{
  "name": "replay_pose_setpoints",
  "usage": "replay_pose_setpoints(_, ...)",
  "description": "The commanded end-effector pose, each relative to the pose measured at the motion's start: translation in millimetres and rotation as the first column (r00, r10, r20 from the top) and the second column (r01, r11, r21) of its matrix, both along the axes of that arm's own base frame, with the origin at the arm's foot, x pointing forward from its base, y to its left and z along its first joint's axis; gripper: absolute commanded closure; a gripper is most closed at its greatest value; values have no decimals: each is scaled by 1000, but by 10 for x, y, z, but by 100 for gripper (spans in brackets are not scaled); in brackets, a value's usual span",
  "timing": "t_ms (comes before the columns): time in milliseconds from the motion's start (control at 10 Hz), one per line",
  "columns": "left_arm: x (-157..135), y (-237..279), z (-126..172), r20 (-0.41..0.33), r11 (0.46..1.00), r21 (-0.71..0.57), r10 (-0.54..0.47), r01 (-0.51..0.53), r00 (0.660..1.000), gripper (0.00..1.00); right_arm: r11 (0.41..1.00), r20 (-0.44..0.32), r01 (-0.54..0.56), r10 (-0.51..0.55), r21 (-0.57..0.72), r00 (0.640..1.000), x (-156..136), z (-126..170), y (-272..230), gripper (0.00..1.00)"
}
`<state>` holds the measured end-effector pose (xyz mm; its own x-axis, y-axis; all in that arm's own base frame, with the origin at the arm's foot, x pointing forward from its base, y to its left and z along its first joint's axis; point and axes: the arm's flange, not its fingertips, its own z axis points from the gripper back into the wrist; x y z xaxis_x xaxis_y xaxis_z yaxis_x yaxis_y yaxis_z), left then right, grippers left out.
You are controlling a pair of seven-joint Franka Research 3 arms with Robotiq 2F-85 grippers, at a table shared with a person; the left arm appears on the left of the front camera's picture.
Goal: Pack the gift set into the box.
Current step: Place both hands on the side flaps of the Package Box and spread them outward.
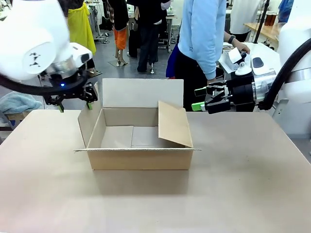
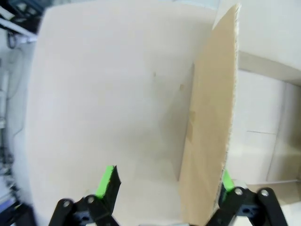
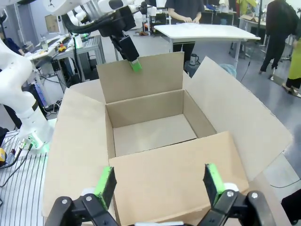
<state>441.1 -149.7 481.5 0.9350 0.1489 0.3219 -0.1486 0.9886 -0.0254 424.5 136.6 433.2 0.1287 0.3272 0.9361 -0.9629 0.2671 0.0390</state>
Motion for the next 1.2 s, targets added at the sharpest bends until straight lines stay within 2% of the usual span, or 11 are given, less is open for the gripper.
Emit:
replay_pose_setpoints(0, -60, 350, -49, 2, 992, -126, -27, 27, 1000, 0, 1000, -17, 9, -9, -4, 1000, 3, 30, -3, 0)
replay_pose_setpoints(400, 137, 946, -417, -53, 935, -345, -108, 84, 993, 0, 1000, -17, 9, -9, -4, 1000, 3, 30, -3, 0)
replay_pose_setpoints(800, 226, 1303, -680, -106, 878, -478, -86, 25, 991, 0, 1000, -17, 9, -9, -4, 1000, 3, 30, -3, 0)
replay_pose_setpoints(900, 174, 1163, -602, -69, 915, -401, -83, 48, 994, 0, 1000, -17, 9, -9, -4, 1000, 3, 30, -3, 0)
replay_pose_setpoints(1000, 174, 1163, -602, -69, 915, -401, -83, 48, 994, 0, 1000, 0, 1, -1, 0, 1000, 1, -1, -2, 0)
replay_pose_setpoints(1100, 174, 1163, -602, -69, 915, -401, -83, 48, 994, 0, 979, -44, -71, 64, -191, 997, 135, 284, 335, 0)
